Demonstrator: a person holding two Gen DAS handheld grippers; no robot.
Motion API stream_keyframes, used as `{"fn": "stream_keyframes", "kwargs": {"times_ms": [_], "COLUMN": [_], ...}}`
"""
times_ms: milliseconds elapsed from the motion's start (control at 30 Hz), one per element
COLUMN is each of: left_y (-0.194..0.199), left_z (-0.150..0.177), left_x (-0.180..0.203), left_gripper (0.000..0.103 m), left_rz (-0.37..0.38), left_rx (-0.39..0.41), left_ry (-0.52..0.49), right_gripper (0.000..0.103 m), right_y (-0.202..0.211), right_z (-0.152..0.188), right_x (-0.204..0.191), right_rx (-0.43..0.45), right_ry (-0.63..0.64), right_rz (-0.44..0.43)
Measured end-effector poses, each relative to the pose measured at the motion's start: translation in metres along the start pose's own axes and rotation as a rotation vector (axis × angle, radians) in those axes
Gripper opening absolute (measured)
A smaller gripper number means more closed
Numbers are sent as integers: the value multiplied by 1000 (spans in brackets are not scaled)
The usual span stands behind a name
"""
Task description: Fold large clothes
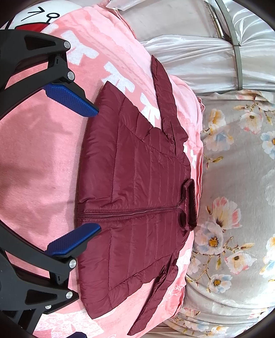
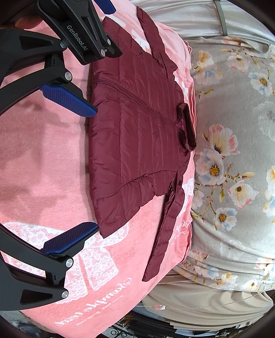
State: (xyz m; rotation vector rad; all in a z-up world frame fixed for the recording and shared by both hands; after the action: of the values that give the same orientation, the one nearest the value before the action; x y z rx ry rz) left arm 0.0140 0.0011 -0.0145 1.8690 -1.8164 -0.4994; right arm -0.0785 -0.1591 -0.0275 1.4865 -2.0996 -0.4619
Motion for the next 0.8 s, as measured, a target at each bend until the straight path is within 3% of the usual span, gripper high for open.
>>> {"fn": "stream_keyframes", "kwargs": {"times_ms": [800], "left_y": [0], "left_z": [-1], "left_x": [0], "left_gripper": [98], "left_rz": [0], "left_rx": [0], "left_ry": [0], "right_gripper": [98], "right_y": [6], "right_z": [2], "right_x": [-1], "right_rx": [1], "right_ry": [2], "right_rz": [-1]}}
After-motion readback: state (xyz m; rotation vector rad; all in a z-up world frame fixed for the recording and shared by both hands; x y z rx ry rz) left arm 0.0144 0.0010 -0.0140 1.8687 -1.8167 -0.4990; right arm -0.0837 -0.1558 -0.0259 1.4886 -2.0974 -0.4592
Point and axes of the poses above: each gripper's, at about its wrist camera, not at the fingertips, and y roughly against the way its jaws point, x to its right, z to its underside, the point moved 2 cm from there along -y, roughly the way its jaws point, and after that the axes turned 10 degrees about y, right-handed, at the moved point
